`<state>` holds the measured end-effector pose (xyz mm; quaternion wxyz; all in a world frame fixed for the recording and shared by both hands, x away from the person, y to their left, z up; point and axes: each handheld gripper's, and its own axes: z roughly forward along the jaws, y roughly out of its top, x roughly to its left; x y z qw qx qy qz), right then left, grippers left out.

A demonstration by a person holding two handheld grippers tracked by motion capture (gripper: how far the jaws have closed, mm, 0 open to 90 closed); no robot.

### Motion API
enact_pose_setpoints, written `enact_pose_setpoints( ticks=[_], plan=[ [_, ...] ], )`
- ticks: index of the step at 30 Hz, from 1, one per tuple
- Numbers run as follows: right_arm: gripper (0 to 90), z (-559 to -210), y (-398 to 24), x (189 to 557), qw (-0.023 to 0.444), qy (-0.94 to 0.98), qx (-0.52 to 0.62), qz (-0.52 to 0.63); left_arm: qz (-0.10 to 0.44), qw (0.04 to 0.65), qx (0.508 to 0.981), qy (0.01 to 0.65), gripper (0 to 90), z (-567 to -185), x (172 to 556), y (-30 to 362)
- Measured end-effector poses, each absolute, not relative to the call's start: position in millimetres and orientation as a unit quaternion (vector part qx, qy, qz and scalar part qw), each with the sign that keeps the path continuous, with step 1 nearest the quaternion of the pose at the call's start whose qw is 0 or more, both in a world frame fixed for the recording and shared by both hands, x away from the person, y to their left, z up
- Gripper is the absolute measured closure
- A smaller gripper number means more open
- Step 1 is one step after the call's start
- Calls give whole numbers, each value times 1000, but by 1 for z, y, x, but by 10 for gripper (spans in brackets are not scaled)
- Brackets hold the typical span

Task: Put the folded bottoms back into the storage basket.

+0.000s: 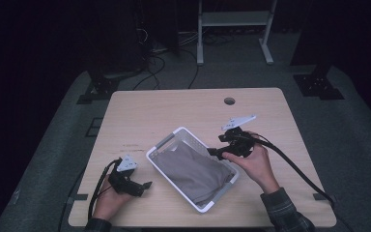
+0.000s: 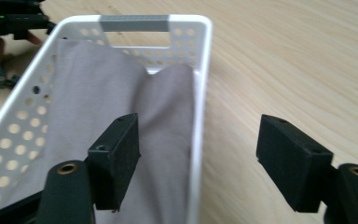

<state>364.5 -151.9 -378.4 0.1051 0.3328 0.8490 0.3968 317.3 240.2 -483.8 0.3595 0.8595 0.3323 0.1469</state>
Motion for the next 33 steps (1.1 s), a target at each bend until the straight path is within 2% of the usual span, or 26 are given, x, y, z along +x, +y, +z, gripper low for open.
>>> enact_pose_setpoints(
  ticks=[11,14,25,33],
  plan=[
    [163,-379,-175,375,126,835,366,392,148,359,860,331,0,-484,317,240],
    [127,-380,-177,377,144,835,376,375,148,359,860,331,0,-484,317,240],
    [124,-391,-186,384,192,835,406,319,147,358,862,328,0,-484,317,240],
    [131,-396,-213,389,197,807,431,353,146,358,862,328,0,-484,317,240]
  ],
)
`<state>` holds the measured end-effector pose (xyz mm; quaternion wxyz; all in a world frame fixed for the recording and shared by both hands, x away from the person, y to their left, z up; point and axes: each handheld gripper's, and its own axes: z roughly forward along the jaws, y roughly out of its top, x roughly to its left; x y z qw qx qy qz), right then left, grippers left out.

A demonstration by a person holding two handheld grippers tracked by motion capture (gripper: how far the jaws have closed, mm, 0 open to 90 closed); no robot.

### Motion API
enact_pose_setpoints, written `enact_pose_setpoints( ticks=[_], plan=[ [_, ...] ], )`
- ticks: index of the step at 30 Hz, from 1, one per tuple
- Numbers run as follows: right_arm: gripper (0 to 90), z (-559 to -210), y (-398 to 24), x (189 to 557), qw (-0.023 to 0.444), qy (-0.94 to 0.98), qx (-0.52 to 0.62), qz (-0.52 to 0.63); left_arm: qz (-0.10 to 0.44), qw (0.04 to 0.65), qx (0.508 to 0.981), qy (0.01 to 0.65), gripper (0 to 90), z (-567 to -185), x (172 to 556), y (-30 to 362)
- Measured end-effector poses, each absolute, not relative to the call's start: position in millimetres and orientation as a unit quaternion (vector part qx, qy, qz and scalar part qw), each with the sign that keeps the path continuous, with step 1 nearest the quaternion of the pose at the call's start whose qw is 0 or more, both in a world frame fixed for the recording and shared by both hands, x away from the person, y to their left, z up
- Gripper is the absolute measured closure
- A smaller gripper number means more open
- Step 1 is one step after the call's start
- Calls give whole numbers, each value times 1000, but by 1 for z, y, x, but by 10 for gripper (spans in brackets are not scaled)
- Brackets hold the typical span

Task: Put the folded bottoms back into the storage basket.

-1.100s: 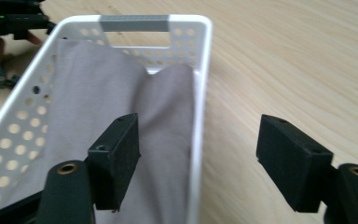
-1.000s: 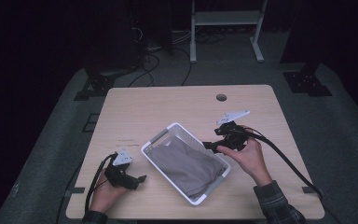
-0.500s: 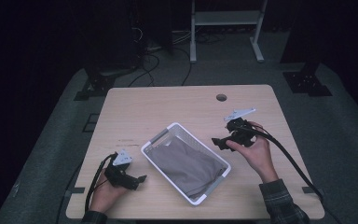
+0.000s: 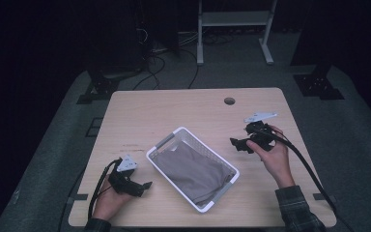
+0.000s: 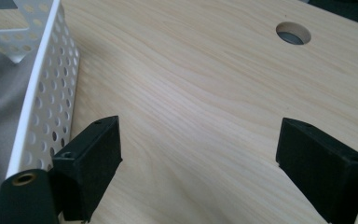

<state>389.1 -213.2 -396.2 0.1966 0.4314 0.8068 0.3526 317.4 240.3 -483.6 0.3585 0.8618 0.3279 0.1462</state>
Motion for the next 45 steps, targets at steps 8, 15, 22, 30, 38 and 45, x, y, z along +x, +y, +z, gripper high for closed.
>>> enact_pose_setpoints(
  ticks=[8,15,22,30,38,45],
  plan=[
    [131,-413,-237,390,211,798,445,349,146,358,862,328,0,-484,317,240],
    [131,-428,-261,387,225,788,454,351,146,358,862,328,0,-484,317,240],
    [131,-443,-280,382,228,780,465,350,146,358,862,328,0,-484,317,240],
    [131,-461,-293,380,214,782,478,339,146,358,862,328,0,-484,317,240],
    [130,-474,-295,384,203,790,483,318,146,358,862,327,0,-484,317,240],
    [126,-481,-292,386,190,790,488,320,146,359,862,327,0,-484,317,240]
  ],
)
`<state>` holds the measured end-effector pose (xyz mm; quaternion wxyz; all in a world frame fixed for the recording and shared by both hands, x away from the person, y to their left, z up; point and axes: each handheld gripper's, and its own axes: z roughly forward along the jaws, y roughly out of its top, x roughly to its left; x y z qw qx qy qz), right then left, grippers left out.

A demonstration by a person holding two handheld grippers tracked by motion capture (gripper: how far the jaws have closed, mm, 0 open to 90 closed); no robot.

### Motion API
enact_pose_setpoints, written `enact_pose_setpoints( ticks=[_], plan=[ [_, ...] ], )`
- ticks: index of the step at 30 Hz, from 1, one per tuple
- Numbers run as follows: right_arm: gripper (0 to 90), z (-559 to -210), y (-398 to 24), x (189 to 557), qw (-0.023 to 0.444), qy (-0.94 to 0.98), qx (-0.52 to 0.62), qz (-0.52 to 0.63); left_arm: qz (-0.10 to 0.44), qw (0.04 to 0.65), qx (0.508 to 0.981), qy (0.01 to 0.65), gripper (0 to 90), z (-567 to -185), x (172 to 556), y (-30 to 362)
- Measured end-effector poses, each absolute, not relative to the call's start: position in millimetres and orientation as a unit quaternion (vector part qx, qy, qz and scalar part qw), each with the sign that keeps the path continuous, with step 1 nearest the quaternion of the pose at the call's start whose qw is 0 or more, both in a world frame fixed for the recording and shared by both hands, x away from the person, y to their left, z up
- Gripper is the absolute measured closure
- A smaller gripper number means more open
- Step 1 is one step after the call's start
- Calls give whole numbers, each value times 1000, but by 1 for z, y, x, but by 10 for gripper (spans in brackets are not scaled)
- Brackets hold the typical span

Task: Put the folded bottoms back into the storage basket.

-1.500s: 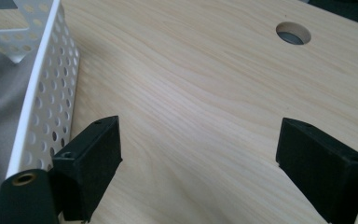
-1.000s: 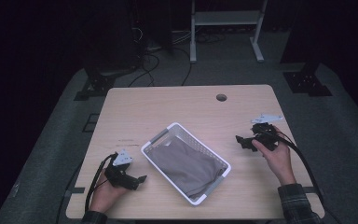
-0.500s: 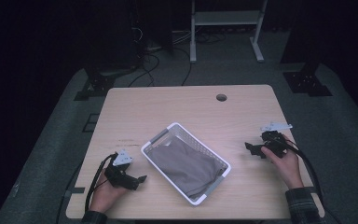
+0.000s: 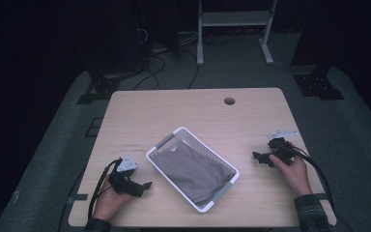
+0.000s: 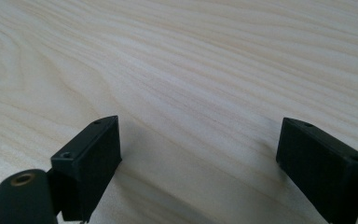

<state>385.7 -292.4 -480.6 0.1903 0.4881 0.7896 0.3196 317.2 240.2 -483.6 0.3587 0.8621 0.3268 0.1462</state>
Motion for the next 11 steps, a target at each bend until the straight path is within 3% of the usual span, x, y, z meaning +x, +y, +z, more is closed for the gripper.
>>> enact_pose_setpoints(
  ticks=[11],
  plan=[
    [115,-486,-295,383,206,777,485,343,146,359,862,326,0,-484,317,240]
  ],
)
